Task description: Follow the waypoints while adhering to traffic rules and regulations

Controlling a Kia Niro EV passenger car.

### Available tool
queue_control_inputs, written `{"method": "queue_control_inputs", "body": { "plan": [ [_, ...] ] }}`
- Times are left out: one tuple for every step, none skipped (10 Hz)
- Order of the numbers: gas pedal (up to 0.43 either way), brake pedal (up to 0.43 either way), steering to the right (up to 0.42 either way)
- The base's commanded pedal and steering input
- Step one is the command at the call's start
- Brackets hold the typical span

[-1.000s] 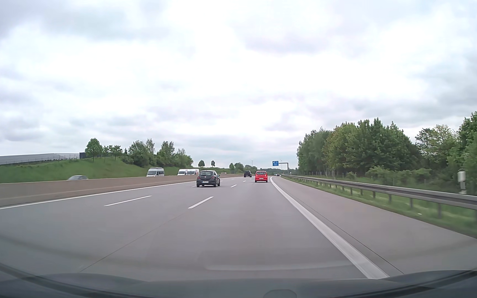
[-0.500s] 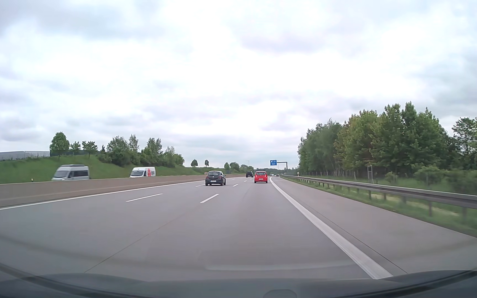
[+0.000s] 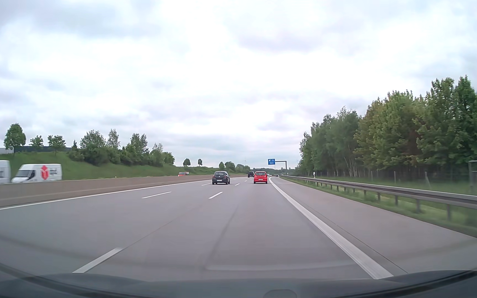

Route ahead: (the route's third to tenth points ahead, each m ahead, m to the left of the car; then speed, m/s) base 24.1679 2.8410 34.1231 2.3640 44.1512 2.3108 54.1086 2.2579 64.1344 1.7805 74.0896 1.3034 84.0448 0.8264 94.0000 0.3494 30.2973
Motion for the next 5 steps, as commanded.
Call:
{"method": "queue_control_inputs", "body": {
  "plan": [
    [0.118, 0.000, 0.004],
    [0.110, 0.000, 0.003],
    [0.098, 0.000, 0.003],
    [0.067, 0.000, 0.003],
    [0.028, 0.000, 0.003]
  ]
}}
